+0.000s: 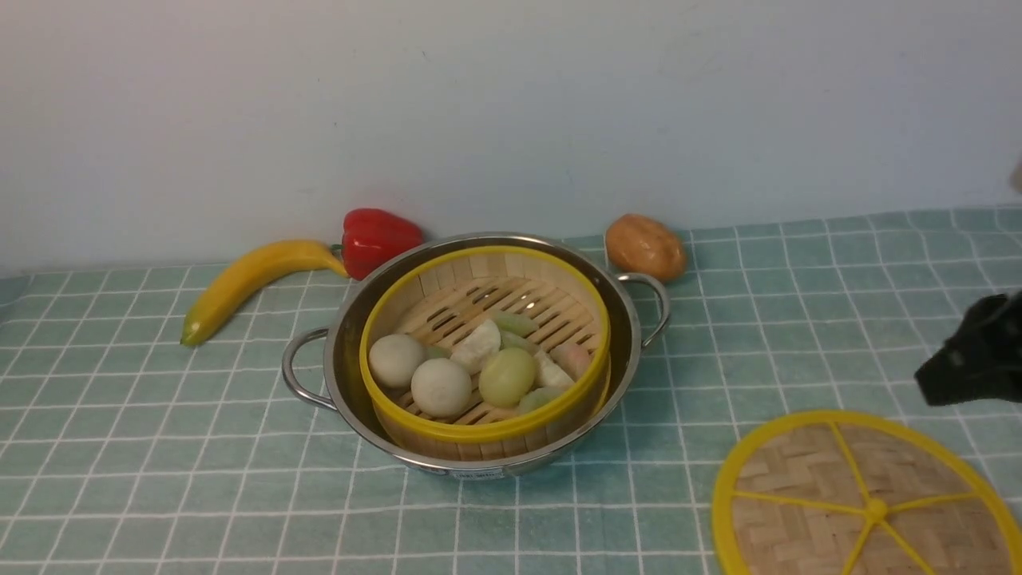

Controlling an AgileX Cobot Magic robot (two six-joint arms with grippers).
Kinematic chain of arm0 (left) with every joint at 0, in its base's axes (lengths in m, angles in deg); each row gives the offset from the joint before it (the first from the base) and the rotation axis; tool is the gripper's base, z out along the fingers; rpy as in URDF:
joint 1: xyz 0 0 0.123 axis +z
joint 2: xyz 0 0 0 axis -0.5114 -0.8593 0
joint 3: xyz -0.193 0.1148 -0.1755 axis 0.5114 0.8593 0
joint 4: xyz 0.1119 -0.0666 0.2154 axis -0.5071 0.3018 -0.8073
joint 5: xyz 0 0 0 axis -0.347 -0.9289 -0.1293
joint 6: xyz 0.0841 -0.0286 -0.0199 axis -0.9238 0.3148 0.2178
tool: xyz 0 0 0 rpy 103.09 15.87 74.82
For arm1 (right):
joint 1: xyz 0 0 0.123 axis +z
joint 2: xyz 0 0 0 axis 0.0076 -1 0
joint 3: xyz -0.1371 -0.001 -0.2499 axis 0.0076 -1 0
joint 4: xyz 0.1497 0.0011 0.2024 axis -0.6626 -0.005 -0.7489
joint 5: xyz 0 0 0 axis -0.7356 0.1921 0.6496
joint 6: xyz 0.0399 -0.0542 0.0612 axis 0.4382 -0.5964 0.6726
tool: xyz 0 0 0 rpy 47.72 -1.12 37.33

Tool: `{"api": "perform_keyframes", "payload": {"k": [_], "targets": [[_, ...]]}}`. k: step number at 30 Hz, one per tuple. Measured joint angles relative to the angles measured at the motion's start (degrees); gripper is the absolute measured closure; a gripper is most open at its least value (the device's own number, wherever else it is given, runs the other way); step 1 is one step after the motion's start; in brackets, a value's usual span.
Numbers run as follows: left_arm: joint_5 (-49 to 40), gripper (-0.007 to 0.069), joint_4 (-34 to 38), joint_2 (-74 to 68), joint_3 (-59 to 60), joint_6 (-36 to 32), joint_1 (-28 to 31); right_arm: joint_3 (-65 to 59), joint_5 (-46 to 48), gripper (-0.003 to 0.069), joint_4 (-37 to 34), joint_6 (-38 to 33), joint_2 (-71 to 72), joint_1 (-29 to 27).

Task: Place the steamer in the pot on the blue tablecloth, and put the lid on the steamer.
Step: 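Move the gripper down to the bamboo steamer lid and grasp its center knob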

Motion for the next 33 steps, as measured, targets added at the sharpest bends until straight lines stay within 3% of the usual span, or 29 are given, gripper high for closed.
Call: {"api": "perform_keyframes", "payload": {"k": [10, 33], "targets": [[0.0, 0.0267, 0.0, 0.0, 0.0, 0.0, 0.0, 3.9, 0.03, 0.0417, 13.23, 11.44, -19.11, 9.75], [0.0, 0.0267, 0.0, 0.0, 0.0, 0.0, 0.0, 4.34, 2.34, 0.0417, 14.81, 14.47, -22.38, 9.75]]}}
